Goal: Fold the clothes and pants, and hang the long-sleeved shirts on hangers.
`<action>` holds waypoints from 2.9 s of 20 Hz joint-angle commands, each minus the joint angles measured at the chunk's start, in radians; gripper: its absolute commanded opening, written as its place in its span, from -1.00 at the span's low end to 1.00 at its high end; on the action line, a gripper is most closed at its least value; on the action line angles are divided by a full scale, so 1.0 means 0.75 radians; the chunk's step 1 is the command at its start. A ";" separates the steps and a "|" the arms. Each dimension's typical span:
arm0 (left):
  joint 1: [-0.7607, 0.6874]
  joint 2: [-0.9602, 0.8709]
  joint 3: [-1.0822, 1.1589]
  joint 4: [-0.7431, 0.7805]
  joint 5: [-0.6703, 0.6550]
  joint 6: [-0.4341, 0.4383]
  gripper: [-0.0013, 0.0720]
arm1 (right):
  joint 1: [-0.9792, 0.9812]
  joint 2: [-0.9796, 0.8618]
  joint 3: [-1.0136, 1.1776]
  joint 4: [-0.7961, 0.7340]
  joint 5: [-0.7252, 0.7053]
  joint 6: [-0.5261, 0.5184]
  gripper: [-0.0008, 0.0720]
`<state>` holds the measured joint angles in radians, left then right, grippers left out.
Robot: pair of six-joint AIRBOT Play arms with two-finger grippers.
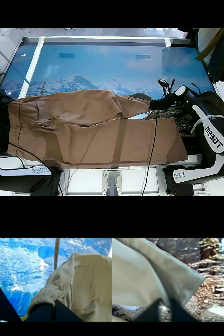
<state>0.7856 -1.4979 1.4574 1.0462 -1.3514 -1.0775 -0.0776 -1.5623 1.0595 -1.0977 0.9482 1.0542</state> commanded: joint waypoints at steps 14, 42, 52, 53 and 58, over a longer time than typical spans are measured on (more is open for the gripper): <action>0.034 0.236 0.004 -0.020 0.145 0.040 -0.89 | 0.017 0.613 0.770 -0.034 0.734 0.370 -0.94; -0.155 -0.092 -0.003 -0.105 0.629 -0.116 -0.89 | -0.054 -0.452 0.829 0.008 -0.500 0.762 -0.04; 0.097 0.217 -0.020 0.128 0.202 -0.223 0.53 | -0.224 -0.028 0.925 -0.284 0.338 0.555 0.28; 0.181 0.277 -0.074 0.219 0.123 -0.266 0.51 | -0.253 0.056 0.881 -0.311 0.440 0.513 0.28; 0.702 0.595 -0.697 0.221 0.096 -0.156 0.50 | -0.337 0.626 0.179 -0.277 0.473 0.426 0.28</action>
<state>1.1145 -1.1717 1.1542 1.1923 -1.2400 -1.2453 -0.3000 -1.3205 1.4528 -1.2968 1.2644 1.4216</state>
